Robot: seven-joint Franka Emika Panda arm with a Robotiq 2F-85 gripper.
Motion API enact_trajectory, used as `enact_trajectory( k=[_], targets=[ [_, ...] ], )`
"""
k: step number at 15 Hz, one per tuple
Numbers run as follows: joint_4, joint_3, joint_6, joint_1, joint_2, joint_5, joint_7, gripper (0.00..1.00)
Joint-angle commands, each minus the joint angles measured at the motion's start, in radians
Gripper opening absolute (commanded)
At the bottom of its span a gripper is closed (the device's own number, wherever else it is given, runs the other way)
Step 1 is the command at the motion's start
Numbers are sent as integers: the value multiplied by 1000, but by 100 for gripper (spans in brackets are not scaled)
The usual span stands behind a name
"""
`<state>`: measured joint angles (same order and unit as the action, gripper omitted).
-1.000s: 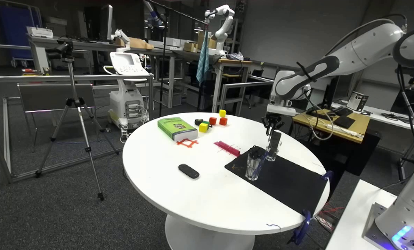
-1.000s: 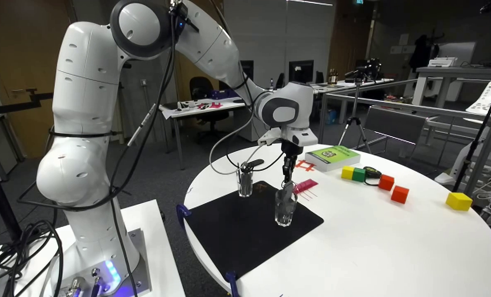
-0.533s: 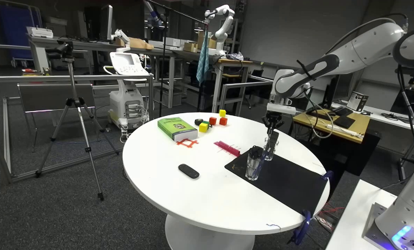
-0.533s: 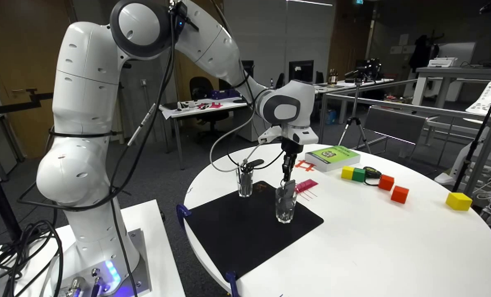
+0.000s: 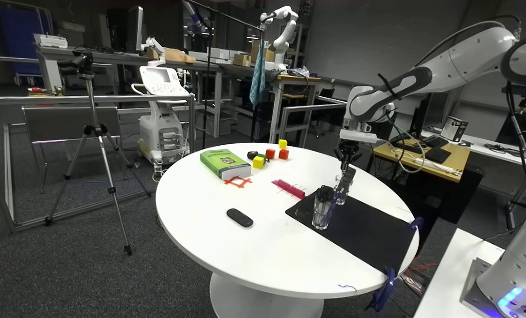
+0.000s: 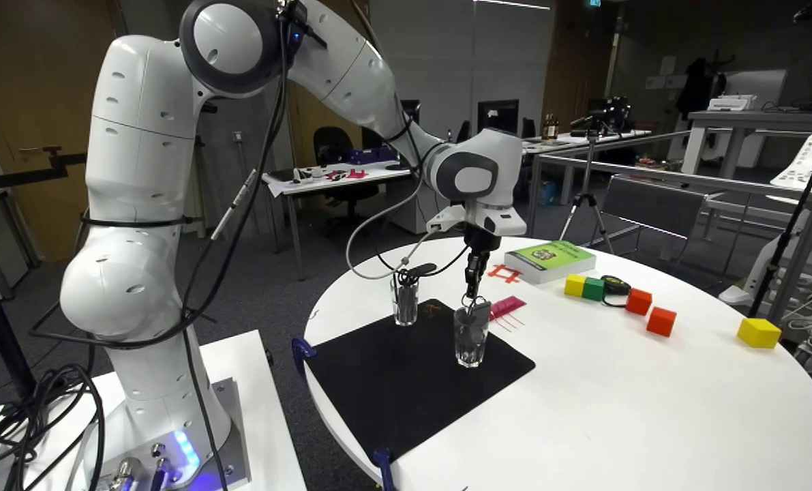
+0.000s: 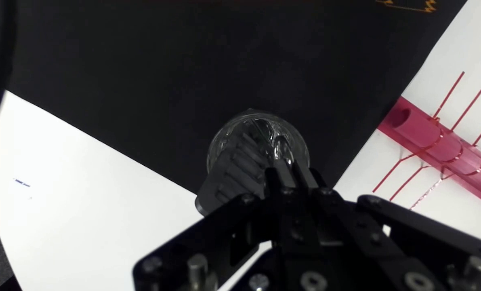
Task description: Put the scissors in the other cup
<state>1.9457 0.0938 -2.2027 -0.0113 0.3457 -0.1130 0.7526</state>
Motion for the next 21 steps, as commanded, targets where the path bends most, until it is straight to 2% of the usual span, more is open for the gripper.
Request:
enact_trajectory(
  k=[1, 11, 15, 21],
  targets=[
    [-9, 7, 47, 4, -27, 9, -11, 1],
    [-4, 6, 80, 22, -148, 127, -2, 1],
    [-8, -10, 96, 32, -207, 154, -9, 1],
    [22, -57, 58, 55, -330, 160, -36, 1]
  ],
)
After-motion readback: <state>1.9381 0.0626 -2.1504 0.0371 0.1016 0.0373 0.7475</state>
